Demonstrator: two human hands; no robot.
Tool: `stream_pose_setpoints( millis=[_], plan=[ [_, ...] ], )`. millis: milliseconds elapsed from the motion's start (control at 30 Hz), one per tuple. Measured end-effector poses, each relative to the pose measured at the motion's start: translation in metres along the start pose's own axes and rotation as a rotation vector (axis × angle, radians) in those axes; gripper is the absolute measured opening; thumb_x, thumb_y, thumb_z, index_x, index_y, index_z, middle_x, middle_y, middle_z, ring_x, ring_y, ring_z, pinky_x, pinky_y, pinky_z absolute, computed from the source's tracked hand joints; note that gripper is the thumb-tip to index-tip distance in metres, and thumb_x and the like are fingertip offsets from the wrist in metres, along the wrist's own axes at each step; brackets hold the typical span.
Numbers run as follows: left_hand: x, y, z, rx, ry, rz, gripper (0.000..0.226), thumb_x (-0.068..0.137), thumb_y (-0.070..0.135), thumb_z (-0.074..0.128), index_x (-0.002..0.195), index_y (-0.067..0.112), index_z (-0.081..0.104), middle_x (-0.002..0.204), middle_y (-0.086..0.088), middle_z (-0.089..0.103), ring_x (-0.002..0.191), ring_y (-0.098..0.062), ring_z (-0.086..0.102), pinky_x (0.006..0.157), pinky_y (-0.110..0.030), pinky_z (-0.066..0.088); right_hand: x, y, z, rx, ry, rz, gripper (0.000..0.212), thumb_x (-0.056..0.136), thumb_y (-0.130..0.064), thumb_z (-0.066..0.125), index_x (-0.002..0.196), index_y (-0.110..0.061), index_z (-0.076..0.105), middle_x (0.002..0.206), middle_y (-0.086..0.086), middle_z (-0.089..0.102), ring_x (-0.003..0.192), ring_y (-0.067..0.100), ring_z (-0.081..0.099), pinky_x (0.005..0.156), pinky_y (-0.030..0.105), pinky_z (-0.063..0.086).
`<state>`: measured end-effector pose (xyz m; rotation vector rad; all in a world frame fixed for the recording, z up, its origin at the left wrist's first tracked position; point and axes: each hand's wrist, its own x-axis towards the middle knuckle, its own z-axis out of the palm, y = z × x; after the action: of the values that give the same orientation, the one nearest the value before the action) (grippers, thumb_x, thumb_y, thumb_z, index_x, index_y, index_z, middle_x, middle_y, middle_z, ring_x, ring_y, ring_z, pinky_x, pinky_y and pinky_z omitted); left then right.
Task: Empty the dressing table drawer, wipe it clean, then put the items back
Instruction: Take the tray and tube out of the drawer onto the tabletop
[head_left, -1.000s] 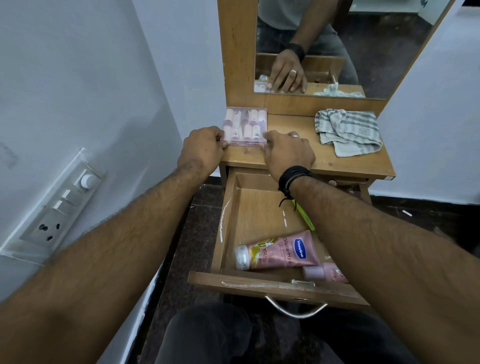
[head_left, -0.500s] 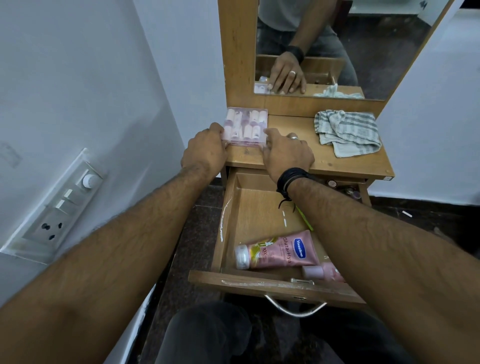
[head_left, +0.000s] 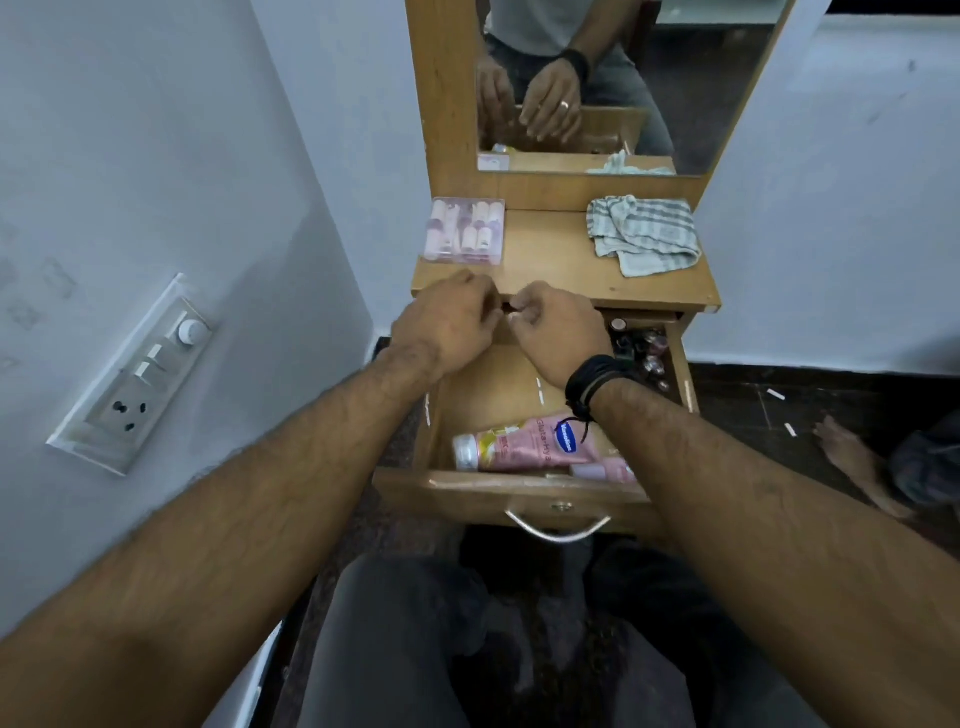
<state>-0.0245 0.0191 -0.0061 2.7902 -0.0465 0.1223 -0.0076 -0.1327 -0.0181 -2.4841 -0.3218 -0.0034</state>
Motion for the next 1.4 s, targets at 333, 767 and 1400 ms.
stream_pose_setpoints(
  millis=[333, 767, 1400],
  plan=[
    [-0.049, 0.029, 0.048, 0.205, -0.544, 0.029, 0.029, 0.092, 0.034, 0.063, 0.118, 0.021, 0.067, 0.118, -0.004, 0.067, 0.105, -0.023, 0.063, 0.093, -0.041, 0.054, -0.066, 0.038, 0.029, -0.185, -0.322, 0.164, 0.016, 0.088, -0.03, 0.059, 0.091, -0.023, 0.072, 0.097, 0.004, 0.073, 0.095, 0.028, 0.067, 0.082, 0.034, 0.056],
    [-0.052, 0.023, 0.068, 0.244, -0.57, -0.036, 0.044, 0.09, 0.045, 0.065, 0.123, 0.017, 0.062, 0.124, -0.009, 0.058, 0.11, -0.029, 0.057, 0.096, -0.046, 0.052, -0.074, 0.044, 0.029, -0.179, -0.394, 0.253, 0.033, 0.081, -0.045, 0.062, 0.098, -0.02, 0.074, 0.106, 0.01, 0.069, 0.1, 0.032, 0.064, 0.08, 0.029, 0.05],
    [0.003, -0.016, -0.042, -0.703, 0.13, -0.133, 0.055, 0.087, 0.041, 0.077, 0.134, 0.022, 0.055, 0.119, 0.002, 0.062, 0.106, -0.017, 0.064, 0.09, -0.038, 0.058, 0.01, -0.039, 0.009, 0.614, 0.0, 0.117, 0.037, 0.088, -0.028, 0.071, 0.122, -0.023, 0.056, 0.094, -0.011, 0.064, 0.086, 0.009, 0.065, 0.069, 0.022, 0.05]
  ],
)
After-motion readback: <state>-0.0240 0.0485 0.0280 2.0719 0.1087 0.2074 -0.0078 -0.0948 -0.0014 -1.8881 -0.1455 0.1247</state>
